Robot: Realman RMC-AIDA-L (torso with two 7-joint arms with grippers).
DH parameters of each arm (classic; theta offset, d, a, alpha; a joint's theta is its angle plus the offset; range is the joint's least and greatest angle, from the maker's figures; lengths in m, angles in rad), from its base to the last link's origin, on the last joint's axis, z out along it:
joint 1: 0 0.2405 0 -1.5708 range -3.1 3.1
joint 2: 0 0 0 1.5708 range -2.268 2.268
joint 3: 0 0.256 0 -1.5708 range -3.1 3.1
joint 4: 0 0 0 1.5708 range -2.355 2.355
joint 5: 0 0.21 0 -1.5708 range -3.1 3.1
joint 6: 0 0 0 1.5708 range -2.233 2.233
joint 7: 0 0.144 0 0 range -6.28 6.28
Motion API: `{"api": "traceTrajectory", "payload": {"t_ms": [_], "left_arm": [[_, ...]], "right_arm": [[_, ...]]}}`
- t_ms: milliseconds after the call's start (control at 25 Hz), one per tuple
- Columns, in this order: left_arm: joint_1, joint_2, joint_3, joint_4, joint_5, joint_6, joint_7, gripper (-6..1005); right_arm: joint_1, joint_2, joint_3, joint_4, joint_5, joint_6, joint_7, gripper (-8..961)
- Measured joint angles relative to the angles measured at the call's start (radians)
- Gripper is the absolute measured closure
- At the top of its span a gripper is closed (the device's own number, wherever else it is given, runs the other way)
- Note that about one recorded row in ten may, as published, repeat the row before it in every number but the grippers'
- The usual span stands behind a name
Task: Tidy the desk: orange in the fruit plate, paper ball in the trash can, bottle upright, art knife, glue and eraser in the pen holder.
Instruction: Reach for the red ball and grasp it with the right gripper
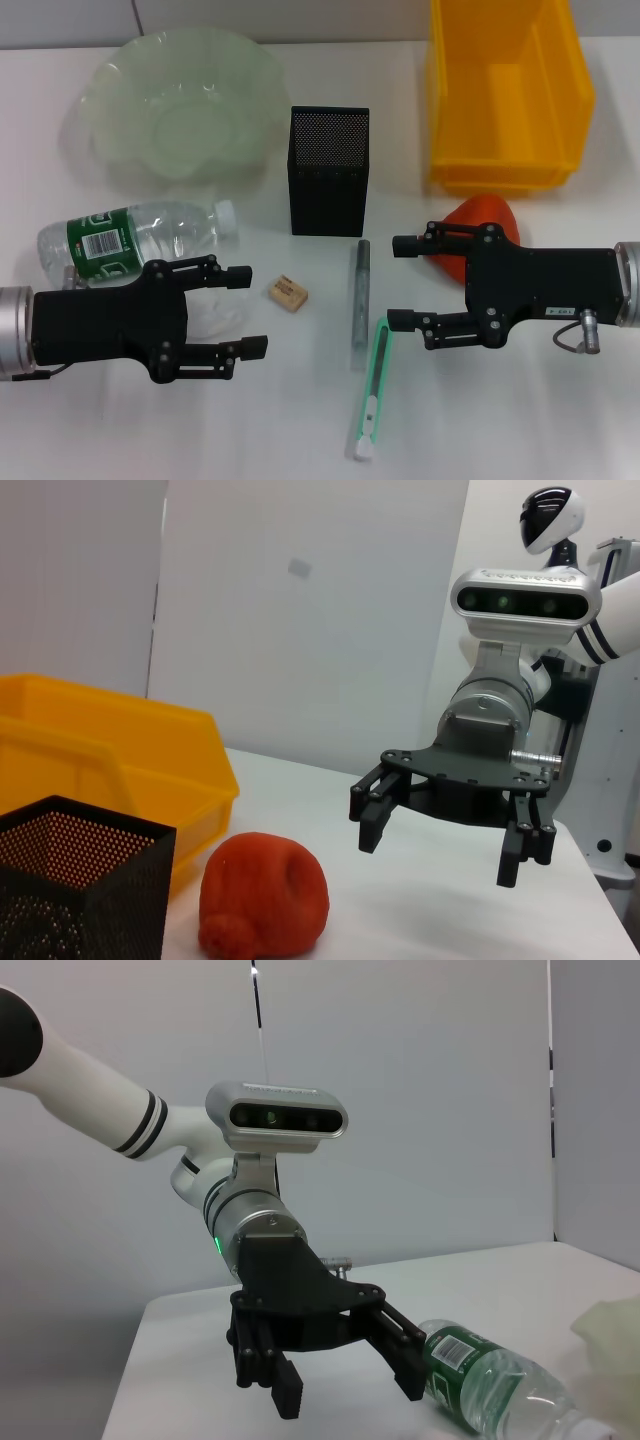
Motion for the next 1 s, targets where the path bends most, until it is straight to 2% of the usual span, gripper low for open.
{"api": "traceTrajectory", "payload": {"t_ms": [800, 1000], "left_arm": [[-0.006, 0.000, 0.005, 0.000, 0.000, -0.017, 0.001, 210], [-0.008, -0.003, 0.006, 0.000, 0.000, -0.025, 0.005, 215]], "right_arm": [[0.009, -0.002, 0.000, -0.001, 0.000, 0.000, 0.011, 174], [0.003, -0.011, 0.001, -0.088, 0.000, -0.025, 0.115, 177]]}}
